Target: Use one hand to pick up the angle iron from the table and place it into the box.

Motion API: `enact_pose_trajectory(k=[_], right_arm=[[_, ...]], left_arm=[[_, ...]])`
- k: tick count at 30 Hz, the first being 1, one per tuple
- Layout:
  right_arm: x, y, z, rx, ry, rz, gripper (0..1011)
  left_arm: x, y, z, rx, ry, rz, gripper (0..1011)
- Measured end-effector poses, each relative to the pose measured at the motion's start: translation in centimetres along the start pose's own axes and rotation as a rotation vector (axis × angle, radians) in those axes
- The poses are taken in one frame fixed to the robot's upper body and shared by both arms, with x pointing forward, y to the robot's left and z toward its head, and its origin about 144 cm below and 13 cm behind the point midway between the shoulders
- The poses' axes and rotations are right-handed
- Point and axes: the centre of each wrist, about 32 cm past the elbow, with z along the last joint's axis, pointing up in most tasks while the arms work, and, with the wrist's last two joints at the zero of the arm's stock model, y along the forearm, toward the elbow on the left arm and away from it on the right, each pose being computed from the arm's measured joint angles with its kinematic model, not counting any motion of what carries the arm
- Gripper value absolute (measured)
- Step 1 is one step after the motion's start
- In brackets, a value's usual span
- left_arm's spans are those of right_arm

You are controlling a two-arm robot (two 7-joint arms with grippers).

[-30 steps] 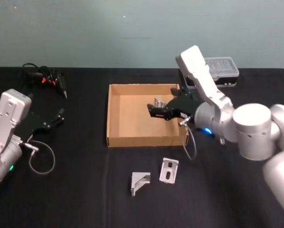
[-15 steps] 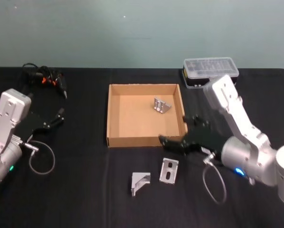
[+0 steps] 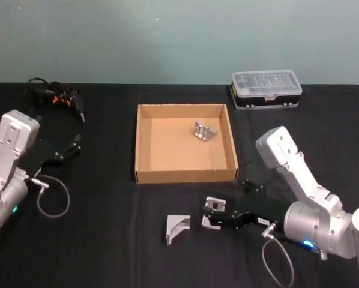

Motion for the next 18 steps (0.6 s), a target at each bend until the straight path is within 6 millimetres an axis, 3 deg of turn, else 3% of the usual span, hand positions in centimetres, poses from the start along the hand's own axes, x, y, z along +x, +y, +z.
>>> enact_pose_trajectory(k=[18], right_arm=[[0.2,1.8,-0.7,-0.027,0.026,-0.01,1002]], left_arm=[[0.0,0.0,0.0,0.0,0.0,0.0,1011]])
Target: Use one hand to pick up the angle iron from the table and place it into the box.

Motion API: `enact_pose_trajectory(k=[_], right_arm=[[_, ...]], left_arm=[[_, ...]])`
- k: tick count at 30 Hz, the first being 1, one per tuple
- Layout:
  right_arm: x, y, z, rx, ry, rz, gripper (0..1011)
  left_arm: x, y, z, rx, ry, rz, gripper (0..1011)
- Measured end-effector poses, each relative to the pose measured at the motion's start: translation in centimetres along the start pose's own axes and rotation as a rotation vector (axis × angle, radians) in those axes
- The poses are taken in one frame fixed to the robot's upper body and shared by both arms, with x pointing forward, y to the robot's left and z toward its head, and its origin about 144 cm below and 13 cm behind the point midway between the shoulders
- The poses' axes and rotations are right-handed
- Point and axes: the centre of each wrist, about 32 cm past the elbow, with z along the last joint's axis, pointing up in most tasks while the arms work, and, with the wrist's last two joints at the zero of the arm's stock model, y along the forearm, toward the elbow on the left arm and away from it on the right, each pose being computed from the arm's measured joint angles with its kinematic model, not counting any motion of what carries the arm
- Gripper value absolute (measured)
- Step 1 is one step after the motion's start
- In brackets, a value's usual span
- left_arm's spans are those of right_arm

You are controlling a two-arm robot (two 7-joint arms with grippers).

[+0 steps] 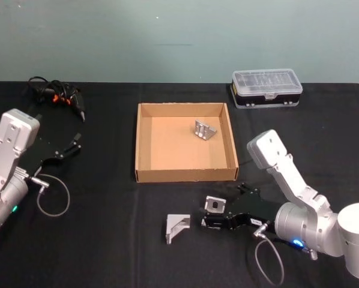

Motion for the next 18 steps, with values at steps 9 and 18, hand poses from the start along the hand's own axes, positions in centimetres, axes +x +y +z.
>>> enact_pose_trajectory(k=[9,18], right_arm=[[-0.11,0.17,-0.06,-0.001,0.006,0.004,1002],[-0.1,0.13,-0.04,0.0,0.005,0.003,862]], left_arm=[[0.0,0.0,0.0,0.0,0.0,0.0,1011],[0.0,0.0,0.0,0.0,0.0,0.0,1011]])
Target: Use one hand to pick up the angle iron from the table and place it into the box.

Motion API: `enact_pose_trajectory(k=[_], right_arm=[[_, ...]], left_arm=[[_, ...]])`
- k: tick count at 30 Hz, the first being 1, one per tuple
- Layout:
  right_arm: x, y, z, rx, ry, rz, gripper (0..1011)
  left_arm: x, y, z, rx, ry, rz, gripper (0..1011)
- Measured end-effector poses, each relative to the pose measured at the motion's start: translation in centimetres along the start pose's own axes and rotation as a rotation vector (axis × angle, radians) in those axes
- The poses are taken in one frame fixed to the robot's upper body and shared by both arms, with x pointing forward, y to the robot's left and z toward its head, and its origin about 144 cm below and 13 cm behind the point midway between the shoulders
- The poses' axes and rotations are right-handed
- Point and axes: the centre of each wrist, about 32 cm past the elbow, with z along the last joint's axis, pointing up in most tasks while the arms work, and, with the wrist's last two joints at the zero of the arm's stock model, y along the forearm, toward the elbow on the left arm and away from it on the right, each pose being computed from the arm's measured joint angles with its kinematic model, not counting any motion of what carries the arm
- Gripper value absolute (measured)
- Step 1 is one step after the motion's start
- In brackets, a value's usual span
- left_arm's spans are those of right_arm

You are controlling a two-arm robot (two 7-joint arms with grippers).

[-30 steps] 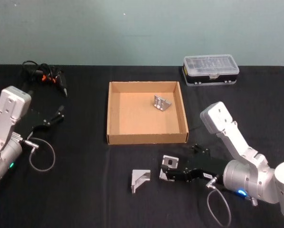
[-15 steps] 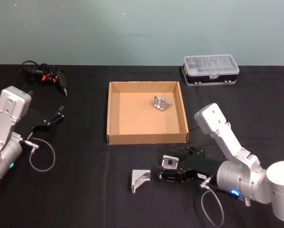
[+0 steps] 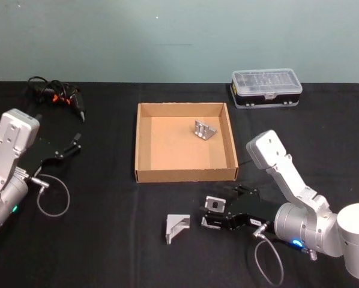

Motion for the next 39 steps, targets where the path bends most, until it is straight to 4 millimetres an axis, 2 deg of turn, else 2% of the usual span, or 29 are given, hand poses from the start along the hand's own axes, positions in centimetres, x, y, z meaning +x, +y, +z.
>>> enact_pose_trajectory(k=[11,12,17,18,21,22,24,25,39], right_arm=[[0.02,-0.04,0.01,0.001,-0.002,-0.001,548],[0.02,-0.04,0.01,0.001,-0.002,-0.001,486],[0.02,-0.05,0.03,0.002,-0.002,-0.002,343],[0.02,-0.05,0.03,0.002,-0.003,-0.002,282],[0.02,-0.06,0.03,0.001,-0.003,-0.002,224],[0.02,-0.05,0.03,0.001,-0.003,-0.002,165],[0.02,-0.05,0.02,0.001,-0.003,-0.002,136],[0.02,-0.05,0.03,0.001,-0.003,-0.002,83],[-0.27,-0.49,0.59,0.047,-0.046,0.003,77]], left_arm=[[0.0,0.0,0.0,0.0,0.0,0.0,1011],[0.0,0.0,0.0,0.0,0.0,0.0,1011],[0.0,0.0,0.0,0.0,0.0,0.0,1011],[0.0,0.0,0.0,0.0,0.0,0.0,1011],[0.0,0.0,0.0,0.0,0.0,0.0,1011],[0.0,0.0,0.0,0.0,0.0,0.0,1011],[0.0,0.0,0.0,0.0,0.0,0.0,1011],[0.0,0.0,0.0,0.0,0.0,0.0,1011],[0.0,0.0,0.0,0.0,0.0,0.0,1011]])
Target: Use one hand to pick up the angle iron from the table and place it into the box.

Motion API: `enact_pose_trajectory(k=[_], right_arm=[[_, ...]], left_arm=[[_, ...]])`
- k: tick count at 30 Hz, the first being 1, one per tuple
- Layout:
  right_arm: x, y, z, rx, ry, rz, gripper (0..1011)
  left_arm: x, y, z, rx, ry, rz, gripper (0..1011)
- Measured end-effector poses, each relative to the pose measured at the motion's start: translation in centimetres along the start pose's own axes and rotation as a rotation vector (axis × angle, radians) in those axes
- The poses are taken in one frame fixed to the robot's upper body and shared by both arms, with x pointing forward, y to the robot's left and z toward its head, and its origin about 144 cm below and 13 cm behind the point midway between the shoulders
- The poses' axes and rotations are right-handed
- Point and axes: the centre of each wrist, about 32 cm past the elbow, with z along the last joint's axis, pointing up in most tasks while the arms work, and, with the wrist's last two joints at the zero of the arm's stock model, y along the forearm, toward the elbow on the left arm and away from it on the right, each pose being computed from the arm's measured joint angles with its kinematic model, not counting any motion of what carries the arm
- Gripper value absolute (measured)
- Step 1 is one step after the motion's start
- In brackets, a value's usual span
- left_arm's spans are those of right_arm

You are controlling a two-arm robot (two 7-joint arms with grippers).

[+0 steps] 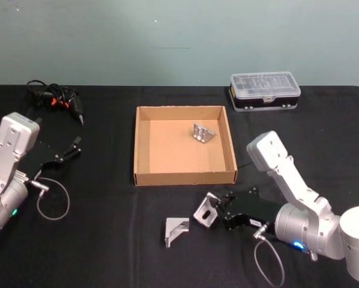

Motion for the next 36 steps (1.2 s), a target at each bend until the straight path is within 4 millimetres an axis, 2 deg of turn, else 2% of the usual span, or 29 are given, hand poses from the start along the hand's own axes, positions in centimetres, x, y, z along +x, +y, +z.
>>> enact_pose_trajectory(k=[9,14,18,25,31,36], right_arm=[[0.6,0.0,2.4,0.061,-0.055,-0.017,77],[1.2,0.8,4.1,0.101,-0.085,-0.029,77],[2.0,2.4,5.6,0.114,-0.1,-0.043,77],[3.2,5.5,6.8,0.087,-0.103,-0.071,77],[4.4,8.3,6.8,0.041,-0.082,-0.104,77],[5.0,9.9,6.7,0.011,-0.075,-0.122,77]], left_arm=[[0.0,0.0,0.0,0.0,0.0,0.0,1011],[0.0,0.0,0.0,0.0,0.0,0.0,1011],[0.0,0.0,0.0,0.0,0.0,0.0,1011],[0.0,0.0,0.0,0.0,0.0,0.0,1011],[0.0,0.0,0.0,0.0,0.0,0.0,1011],[0.0,0.0,0.0,0.0,0.0,0.0,1011]])
